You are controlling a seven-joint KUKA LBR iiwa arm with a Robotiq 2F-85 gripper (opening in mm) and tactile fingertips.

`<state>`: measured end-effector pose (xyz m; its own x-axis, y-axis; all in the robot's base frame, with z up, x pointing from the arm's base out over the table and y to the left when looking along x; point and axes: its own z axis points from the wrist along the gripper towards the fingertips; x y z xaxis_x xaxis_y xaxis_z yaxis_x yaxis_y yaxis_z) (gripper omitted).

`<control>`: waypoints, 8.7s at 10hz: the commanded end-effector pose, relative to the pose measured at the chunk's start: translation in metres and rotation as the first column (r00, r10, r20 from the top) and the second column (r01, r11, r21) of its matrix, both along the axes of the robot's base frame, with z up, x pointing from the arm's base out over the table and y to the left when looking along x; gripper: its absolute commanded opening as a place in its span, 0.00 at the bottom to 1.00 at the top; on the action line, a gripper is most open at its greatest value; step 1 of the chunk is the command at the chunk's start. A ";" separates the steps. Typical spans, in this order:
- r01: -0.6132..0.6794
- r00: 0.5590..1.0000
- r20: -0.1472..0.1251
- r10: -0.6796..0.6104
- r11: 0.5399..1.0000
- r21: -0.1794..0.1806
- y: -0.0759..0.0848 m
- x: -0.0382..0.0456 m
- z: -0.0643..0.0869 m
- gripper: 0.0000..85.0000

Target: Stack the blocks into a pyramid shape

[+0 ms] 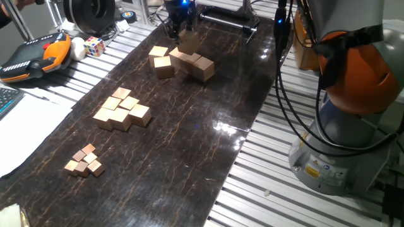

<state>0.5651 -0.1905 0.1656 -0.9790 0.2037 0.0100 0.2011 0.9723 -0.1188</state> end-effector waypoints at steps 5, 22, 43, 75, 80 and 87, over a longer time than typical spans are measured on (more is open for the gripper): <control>0.012 0.999 -0.038 -0.011 1.000 0.023 0.001 0.0002 0.000 0.68; 0.014 0.999 0.029 -0.016 0.998 0.056 -0.013 -0.0257 -0.038 0.69; 0.033 0.999 0.026 -0.035 0.998 0.059 -0.013 -0.0256 -0.043 0.89; 0.414 0.896 0.144 -0.421 0.907 0.080 0.062 0.0634 -0.100 1.00; 0.408 0.897 0.151 -0.417 0.909 0.084 0.059 0.0668 -0.105 1.00; 0.441 0.879 0.155 -0.451 0.892 0.097 0.058 0.0685 -0.107 1.00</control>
<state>0.6337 -0.1325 0.0587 -0.7719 0.6238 -0.1224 0.6278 0.7783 0.0078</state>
